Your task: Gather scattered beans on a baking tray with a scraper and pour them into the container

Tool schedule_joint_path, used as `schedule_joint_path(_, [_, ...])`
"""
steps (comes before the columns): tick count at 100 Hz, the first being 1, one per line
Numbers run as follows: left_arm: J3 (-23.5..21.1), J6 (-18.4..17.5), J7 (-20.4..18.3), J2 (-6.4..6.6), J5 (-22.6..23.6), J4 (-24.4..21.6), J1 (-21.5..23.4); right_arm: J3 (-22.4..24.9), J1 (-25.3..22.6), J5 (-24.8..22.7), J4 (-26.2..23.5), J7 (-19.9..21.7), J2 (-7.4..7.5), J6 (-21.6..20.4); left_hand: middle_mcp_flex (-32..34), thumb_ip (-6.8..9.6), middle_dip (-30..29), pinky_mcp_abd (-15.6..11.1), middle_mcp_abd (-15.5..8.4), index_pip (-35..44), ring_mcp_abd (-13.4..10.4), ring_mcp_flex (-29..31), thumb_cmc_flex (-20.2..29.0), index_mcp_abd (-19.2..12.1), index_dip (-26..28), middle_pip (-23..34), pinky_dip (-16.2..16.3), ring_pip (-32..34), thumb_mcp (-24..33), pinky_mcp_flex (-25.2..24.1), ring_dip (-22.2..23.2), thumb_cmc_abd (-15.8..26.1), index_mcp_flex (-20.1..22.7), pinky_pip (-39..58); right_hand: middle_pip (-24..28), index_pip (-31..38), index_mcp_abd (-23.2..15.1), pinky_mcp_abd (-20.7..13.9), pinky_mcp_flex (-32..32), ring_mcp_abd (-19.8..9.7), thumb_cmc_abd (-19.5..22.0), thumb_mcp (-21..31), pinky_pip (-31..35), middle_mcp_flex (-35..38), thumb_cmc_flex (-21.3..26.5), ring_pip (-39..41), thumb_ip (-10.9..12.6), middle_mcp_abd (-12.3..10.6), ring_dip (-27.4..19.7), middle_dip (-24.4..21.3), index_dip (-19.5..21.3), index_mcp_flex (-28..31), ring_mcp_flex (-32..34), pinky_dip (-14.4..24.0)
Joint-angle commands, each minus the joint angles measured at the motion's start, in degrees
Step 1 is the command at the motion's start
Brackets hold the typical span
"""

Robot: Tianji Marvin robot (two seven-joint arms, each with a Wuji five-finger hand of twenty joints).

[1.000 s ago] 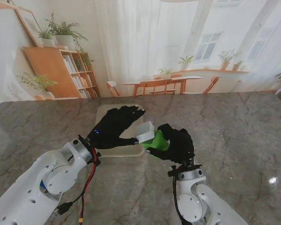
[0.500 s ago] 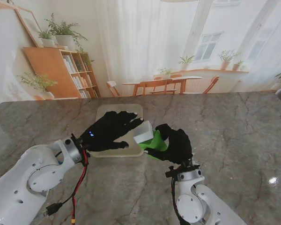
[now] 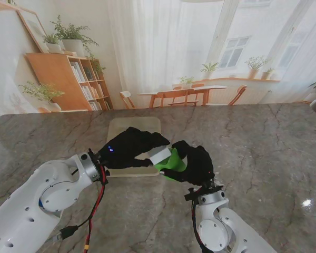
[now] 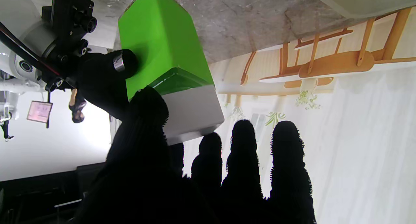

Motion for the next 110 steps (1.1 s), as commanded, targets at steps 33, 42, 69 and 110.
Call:
schedule_joint_path(33, [3.8,5.9,0.5,-0.71,-1.7,0.9,-0.4,-0.5,0.2,-0.6,-0.2,0.1,0.01,-0.1,12.2,-2.05,39.2,-2.9,-3.0,36.3,3.4,0.5,-16.8,2.7,29.2,28.2,12.3,13.3,-0.1,-7.7,18.9,4.4,8.0,4.7,4.6,9.6,-18.2,-1.2,-0.1,-3.8,9.3,22.8,-0.4,3.9,10.6,-1.0,4.4,-5.9,0.3,1.5,3.1,3.1,0.1,-0.8])
schedule_joint_path(42, [5.2,8.6,1.8,-0.78,0.9,0.8,-0.6,-0.5,0.1,-0.7,-0.3,0.0,0.01,0.2,15.9,-2.06,50.6,-2.4,-3.9,39.5,3.1,2.3,-19.2,3.8,30.7,41.0,14.7,21.0,-0.2,-6.3,25.4,5.8,9.3,7.6,4.6,9.6,-18.0,-0.9,-0.1,-3.6,9.2,22.8,-0.5,3.8,10.8,-0.8,4.4,-5.6,0.4,1.6,3.1,3.1,0.1,-0.7])
schedule_joint_path(69, [7.7,15.8,2.3,-1.25,0.7,-0.1,-1.0,-0.4,0.0,-0.5,-0.4,0.0,-0.06,1.1,22.0,-1.81,56.4,-0.6,-2.6,2.3,4.4,6.1,-24.8,10.1,-3.2,53.7,22.6,34.2,-0.4,-4.0,32.5,11.5,11.3,14.2,4.8,9.8,-17.3,-0.6,-0.1,-3.2,9.1,22.9,-0.6,3.7,11.0,-0.5,4.4,-4.9,0.6,1.6,3.1,3.2,-0.1,-0.4])
schedule_joint_path(110, [6.3,19.5,6.7,-2.44,-2.7,-1.6,1.9,-0.3,0.0,-0.1,-0.4,-0.3,-0.22,1.5,-1.0,-1.48,-1.6,7.4,6.9,-5.4,8.4,-3.6,-24.4,9.9,-17.5,-1.7,7.5,-4.4,-0.3,-7.2,-1.8,15.8,-1.3,-8.1,5.1,9.9,-17.1,-0.7,-0.2,-3.3,9.4,22.6,-0.6,3.4,11.2,-0.3,4.5,-5.0,0.5,1.4,3.0,2.9,-0.3,-0.1])
